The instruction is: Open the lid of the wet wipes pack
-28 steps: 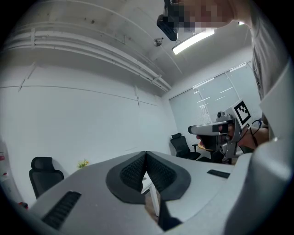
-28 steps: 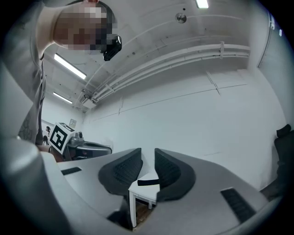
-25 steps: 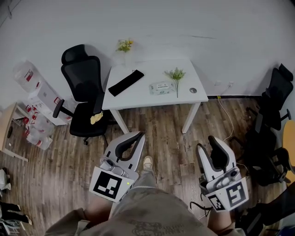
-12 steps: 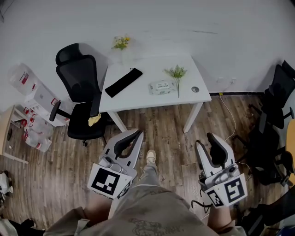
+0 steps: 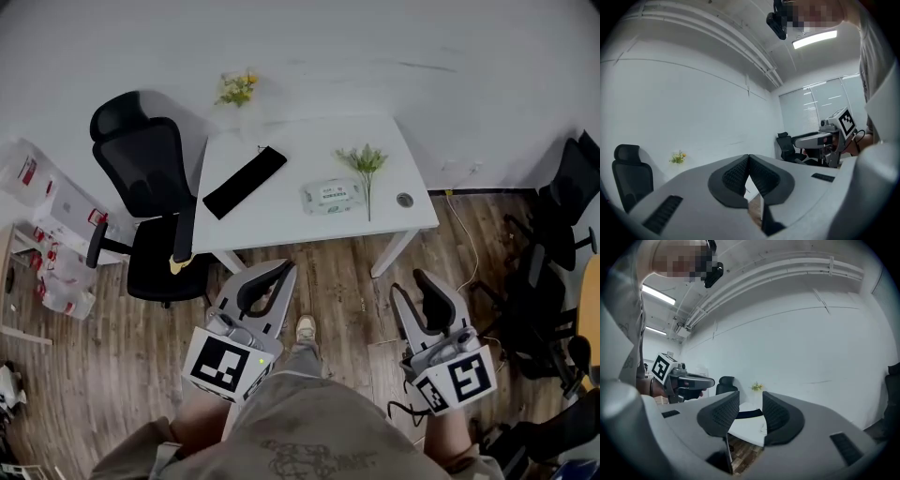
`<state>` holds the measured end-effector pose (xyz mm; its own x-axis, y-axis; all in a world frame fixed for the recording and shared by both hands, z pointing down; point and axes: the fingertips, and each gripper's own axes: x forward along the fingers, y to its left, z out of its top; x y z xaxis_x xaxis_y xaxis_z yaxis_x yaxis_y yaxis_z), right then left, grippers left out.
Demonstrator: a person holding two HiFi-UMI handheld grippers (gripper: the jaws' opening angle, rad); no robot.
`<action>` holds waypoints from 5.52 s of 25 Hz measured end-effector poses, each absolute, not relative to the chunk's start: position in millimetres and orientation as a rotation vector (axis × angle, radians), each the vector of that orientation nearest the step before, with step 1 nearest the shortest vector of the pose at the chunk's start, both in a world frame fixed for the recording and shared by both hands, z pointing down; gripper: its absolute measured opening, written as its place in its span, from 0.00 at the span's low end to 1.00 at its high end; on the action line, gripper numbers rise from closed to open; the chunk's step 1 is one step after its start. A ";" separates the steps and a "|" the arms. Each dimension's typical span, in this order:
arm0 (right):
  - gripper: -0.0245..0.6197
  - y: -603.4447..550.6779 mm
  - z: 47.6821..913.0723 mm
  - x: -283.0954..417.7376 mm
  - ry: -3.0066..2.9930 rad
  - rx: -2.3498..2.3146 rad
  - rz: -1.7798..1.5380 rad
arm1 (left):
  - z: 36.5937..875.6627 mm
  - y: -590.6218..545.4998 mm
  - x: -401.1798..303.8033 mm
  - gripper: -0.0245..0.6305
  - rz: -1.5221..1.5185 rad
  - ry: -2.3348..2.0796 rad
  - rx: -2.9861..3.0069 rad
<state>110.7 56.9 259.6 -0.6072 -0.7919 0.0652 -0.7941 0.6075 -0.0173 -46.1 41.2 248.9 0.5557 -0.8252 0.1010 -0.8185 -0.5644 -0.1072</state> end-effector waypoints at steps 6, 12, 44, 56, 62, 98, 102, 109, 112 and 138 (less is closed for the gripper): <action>0.27 -27.5 255.2 80.7 -2.724 1.372 0.075 | 249.7 -41.6 -69.6 0.06 -0.218 1.405 -2.768; 0.28 -100.5 254.6 56.4 -2.680 1.386 0.055 | 255.2 -113.2 -87.2 0.06 -0.226 1.396 -2.829; 0.32 -270.6 357.6 50.2 -2.379 1.154 -0.001 | 329.2 -253.3 -62.8 0.06 -0.528 1.436 -2.832; 0.34 -297.2 497.4 41.3 -2.266 0.888 0.072 | 445.5 -283.6 -48.3 0.06 -0.825 1.498 -2.888; 0.37 -294.3 553.4 31.4 -2.223 0.768 0.076 | 502.4 -286.6 -45.2 0.06 -0.870 1.535 -2.947; 0.18 -356.9 580.9 3.4 -2.326 0.838 -0.023 | 647.0 -271.2 -34.4 0.06 -1.165 1.574 -3.055; 0.20 -378.2 589.4 -3.1 -2.336 0.860 0.038 | 646.2 -271.1 -34.7 0.06 -1.137 1.583 -3.050; 0.23 -397.1 631.4 -8.3 -2.237 0.775 0.179 | 646.2 -271.4 -33.5 0.06 -1.122 1.573 -3.059; 0.22 -396.8 640.6 -6.9 -2.209 0.748 0.207 | 646.3 -271.1 -33.3 0.06 -1.118 1.561 -3.066; 0.12 -301.3 370.3 51.1 -2.584 1.004 0.185 | 440.3 -284.3 -56.3 0.06 -0.697 1.614 -2.945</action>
<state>51.1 -301.3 370.3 -0.6819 -0.6266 0.3773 -0.6739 0.7388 0.0090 -56.3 -284.3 440.3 0.4854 -0.7334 0.4760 -0.8492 -0.5249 0.0572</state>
